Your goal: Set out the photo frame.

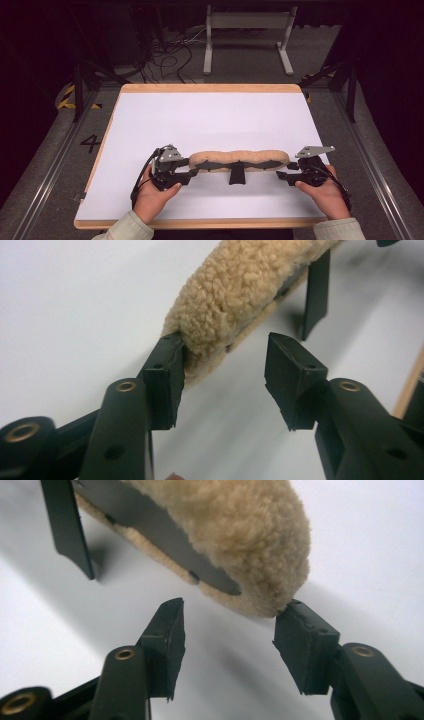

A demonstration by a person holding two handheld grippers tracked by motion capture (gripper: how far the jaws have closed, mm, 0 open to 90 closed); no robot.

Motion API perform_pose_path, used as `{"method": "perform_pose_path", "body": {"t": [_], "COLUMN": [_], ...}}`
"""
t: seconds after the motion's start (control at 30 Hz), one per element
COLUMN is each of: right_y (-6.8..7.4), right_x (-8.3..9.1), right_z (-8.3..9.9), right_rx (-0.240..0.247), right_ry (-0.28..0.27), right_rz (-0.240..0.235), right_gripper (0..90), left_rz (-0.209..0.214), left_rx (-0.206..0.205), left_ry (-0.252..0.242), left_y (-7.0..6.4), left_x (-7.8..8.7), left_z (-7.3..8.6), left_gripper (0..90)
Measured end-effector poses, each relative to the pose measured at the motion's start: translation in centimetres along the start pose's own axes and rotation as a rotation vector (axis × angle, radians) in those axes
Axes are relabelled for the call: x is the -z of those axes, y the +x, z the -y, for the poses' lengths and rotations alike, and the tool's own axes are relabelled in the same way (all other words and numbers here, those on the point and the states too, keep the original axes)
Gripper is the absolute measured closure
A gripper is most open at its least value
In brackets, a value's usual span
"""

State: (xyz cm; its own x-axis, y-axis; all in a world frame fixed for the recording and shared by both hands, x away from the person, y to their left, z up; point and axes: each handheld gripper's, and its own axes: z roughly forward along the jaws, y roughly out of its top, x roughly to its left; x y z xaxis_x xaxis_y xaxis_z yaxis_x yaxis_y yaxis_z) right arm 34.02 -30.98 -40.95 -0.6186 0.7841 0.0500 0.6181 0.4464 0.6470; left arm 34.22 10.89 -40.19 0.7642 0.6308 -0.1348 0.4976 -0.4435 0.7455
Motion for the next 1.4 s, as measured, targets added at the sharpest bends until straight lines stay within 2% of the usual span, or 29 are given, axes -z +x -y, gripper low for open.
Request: {"method": "perform_pose_path", "body": {"t": [0.13,0.23,0.27,0.47,0.53,0.6,0.63,0.7,0.77,0.83,1.03,1.17,1.23,1.33,1.4], "right_y": [0.2,0.1,0.1,-0.1,-0.3,-0.5,-0.5,-0.4,-0.4,-0.5,-1.1,-1.2,-1.2,-1.2,-1.2], "right_x": [0.3,0.8,1.0,1.3,1.4,1.5,1.5,1.7,1.8,1.7,1.4,1.3,1.2,0.9,0.9], "right_z": [0.1,0.2,0.2,0.4,0.6,0.7,0.7,0.7,0.6,0.7,1.0,0.9,0.9,0.7,0.6], "right_rx": [0.018,0.016,0.016,0.061,0.043,0.02,0.018,0.028,0.034,0.041,0.013,0.018,0.01,0.003,0.009], "right_ry": [0.03,0.042,0.042,0.024,0.012,0.017,0.018,0.009,-0.008,-0.013,-0.042,-0.052,-0.051,-0.057,-0.059], "right_rz": [-0.017,-0.025,-0.026,0.0,0.023,0.011,0.008,0.03,0.039,0.049,0.065,0.066,0.059,0.081,0.087], "right_gripper": [43.5,43.3,43.5,50.9,56.0,60.8,61.0,63.5,65.2,69.7,78.2,78.8,78.7,79.6,81.7], "left_rz": [0.036,0.059,0.063,0.033,0.021,0.02,0.018,0.011,0.0,0.016,0.071,0.098,0.106,0.117,0.128], "left_rx": [-0.004,0.009,0.009,-0.07,-0.098,-0.118,-0.127,-0.14,-0.143,-0.144,-0.158,-0.156,-0.168,-0.141,-0.137], "left_ry": [0.038,0.103,0.109,0.177,0.196,0.217,0.233,0.262,0.259,0.265,0.303,0.313,0.322,0.332,0.328], "left_y": [-0.1,-0.1,-0.1,-1.0,-1.2,-1.4,-1.5,-1.5,-1.4,-1.2,-1.1,-0.9,-0.6,-0.1,0.0], "left_x": [0.3,0.4,0.4,1.1,1.4,1.6,1.7,1.5,1.4,1.2,-0.1,-1.0,-1.7,-2.5,-2.9], "left_z": [0.1,0.1,0.1,-0.2,-0.5,-0.6,-0.7,-0.7,-0.6,-0.5,-0.2,0.1,0.3,0.7,0.8], "left_gripper": [49.1,47.6,47.3,47.8,51.9,57.4,60.8,71.8,83.2,89.8,90.0,90.0,90.0,90.0,90.0]}}
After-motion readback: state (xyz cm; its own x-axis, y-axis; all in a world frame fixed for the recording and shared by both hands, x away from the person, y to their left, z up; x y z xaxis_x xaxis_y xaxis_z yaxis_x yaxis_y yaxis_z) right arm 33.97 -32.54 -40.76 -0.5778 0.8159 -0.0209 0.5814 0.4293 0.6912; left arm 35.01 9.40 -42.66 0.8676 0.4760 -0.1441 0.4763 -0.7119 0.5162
